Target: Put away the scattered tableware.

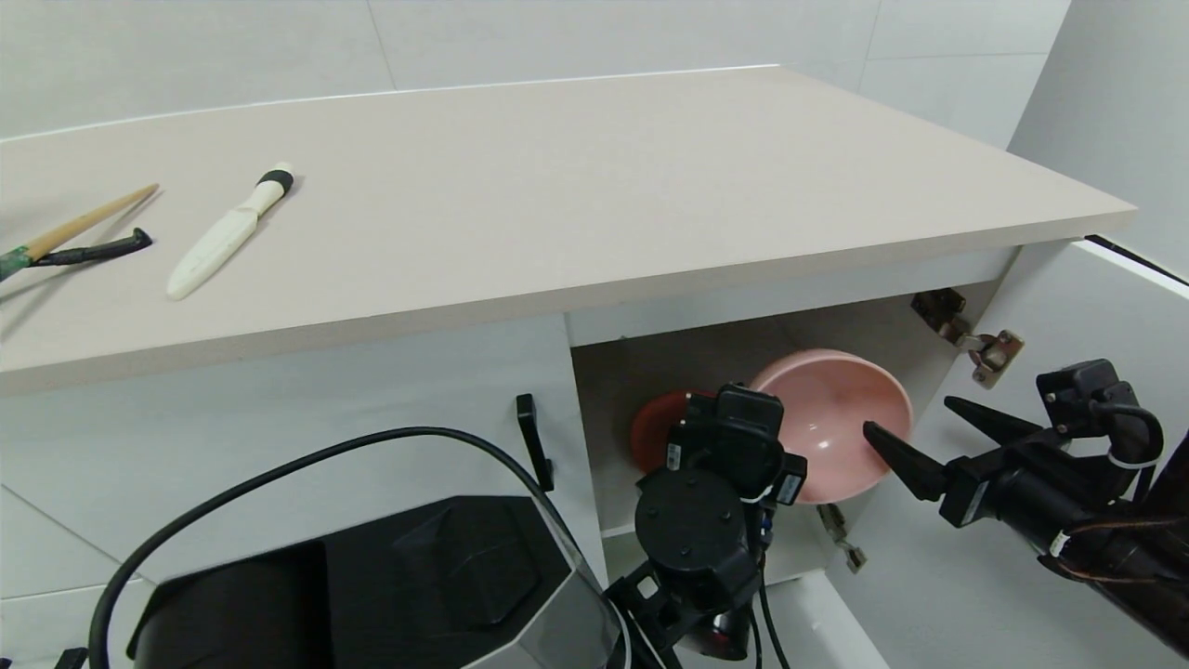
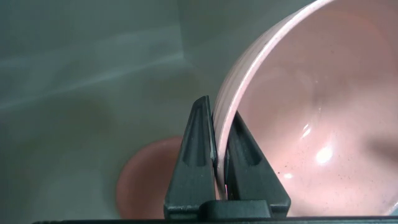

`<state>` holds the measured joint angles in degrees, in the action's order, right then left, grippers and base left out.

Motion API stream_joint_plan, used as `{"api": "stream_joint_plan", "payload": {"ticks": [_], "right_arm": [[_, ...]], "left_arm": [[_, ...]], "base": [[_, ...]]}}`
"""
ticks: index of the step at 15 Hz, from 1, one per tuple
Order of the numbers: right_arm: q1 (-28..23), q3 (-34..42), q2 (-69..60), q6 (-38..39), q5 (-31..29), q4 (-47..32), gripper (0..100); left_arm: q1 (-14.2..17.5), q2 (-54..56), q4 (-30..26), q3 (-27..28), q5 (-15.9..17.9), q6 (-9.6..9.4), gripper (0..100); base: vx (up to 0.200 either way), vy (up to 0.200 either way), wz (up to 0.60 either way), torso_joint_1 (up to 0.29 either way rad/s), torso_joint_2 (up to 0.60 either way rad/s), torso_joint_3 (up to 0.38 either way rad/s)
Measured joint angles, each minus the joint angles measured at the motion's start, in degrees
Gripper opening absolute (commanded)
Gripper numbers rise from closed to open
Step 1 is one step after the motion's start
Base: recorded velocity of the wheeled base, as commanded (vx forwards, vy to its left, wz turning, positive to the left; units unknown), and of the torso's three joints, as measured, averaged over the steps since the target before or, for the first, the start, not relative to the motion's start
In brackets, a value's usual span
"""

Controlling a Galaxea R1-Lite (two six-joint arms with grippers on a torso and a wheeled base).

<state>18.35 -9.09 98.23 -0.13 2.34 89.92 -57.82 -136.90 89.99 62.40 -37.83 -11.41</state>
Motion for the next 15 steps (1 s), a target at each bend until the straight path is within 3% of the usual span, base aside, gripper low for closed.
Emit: {"api": "stream_joint_plan", "payload": {"ticks": [14, 15], "right_arm": [[-2.39, -1.13, -0.44, -0.02, 0.11, 0.02, 100], [-2.39, -1.13, -0.57, -0.02, 0.11, 0.00, 0]], "left_arm": [[-1.55, -1.24, -0.07, 4.85, -0.73, 0.35, 0], [-1.61, -1.27, -0.05, 4.94, -0.73, 0.35, 0]], "base": [[0.000, 0.000, 0.00, 0.000, 0.00, 0.000], [0.000, 0.000, 0.00, 0.000, 0.00, 0.000]]}}
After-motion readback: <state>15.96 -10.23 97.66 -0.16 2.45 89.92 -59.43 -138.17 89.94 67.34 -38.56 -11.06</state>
